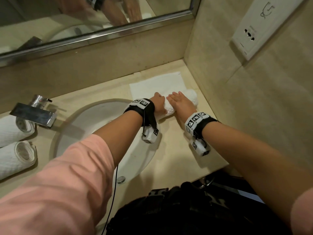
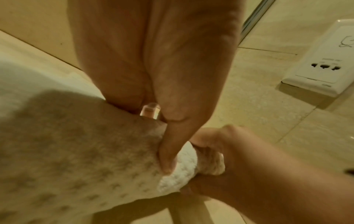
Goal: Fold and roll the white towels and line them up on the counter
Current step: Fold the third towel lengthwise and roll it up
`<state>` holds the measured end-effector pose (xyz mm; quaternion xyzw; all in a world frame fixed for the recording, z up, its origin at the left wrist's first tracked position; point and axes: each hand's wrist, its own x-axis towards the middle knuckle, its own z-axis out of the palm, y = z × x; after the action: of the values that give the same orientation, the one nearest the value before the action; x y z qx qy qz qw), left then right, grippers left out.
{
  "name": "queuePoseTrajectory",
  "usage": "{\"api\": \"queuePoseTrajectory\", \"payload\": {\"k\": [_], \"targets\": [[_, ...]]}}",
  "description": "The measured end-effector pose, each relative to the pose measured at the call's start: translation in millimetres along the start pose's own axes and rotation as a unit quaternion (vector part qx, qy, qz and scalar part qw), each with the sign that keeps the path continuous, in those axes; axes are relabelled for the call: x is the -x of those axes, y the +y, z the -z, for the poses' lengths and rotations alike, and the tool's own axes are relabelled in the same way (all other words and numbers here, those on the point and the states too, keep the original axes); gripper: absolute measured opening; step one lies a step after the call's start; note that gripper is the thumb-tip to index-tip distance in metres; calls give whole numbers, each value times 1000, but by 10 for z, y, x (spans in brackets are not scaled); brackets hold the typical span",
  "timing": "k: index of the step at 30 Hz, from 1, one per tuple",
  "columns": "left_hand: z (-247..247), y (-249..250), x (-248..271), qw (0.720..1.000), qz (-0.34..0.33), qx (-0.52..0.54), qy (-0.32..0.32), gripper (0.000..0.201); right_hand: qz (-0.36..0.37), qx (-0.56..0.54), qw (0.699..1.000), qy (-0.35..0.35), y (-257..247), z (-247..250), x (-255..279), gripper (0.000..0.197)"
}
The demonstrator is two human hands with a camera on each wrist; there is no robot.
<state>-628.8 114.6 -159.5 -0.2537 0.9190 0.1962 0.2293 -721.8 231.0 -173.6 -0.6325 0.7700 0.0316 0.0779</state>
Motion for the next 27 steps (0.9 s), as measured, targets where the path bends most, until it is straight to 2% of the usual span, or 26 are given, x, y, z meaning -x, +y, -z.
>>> {"api": "queuePoseTrajectory", "payload": {"k": [2, 4, 7, 10, 12, 15, 17, 19, 21, 25, 27], "targets": [[-8, -6, -5, 1000, -9, 20, 10, 52, 0, 42, 999, -34, 14, 117, -107, 59], [-64, 8, 18, 998, -7, 29, 52, 52, -8, 71, 995, -66, 9, 228, -181, 53], [-200, 62, 77, 996, -15, -25, 89, 63, -41, 79, 987, -135, -33, 386, -307, 37], [-388, 169, 133, 984, 37, -129, 115, 77, -68, 89, 975, -193, -75, 527, -482, 32], [-461, 258, 157, 980, 75, -142, 115, 78, -81, 78, 970, -215, -108, 620, -563, 27], [-443, 314, 157, 977, 101, -150, 116, 73, -108, 46, 972, -204, -89, 673, -641, 28], [-406, 308, 142, 974, 108, -154, 128, 71, -98, 43, 972, -208, -76, 690, -739, 34], [-393, 298, 133, 972, 108, -154, 138, 76, -93, 42, 969, -224, -45, 695, -814, 45], [-354, 282, 124, 972, 108, -154, 142, 80, -104, 42, 970, -217, -15, 707, -836, 43], [-278, 219, 71, 971, 100, -157, 148, 54, -106, 17, 973, -206, 55, 741, -882, 36], [-250, 181, 47, 973, 94, -155, 143, 47, -72, -4, 964, -255, 28, 766, -937, 39]]}}
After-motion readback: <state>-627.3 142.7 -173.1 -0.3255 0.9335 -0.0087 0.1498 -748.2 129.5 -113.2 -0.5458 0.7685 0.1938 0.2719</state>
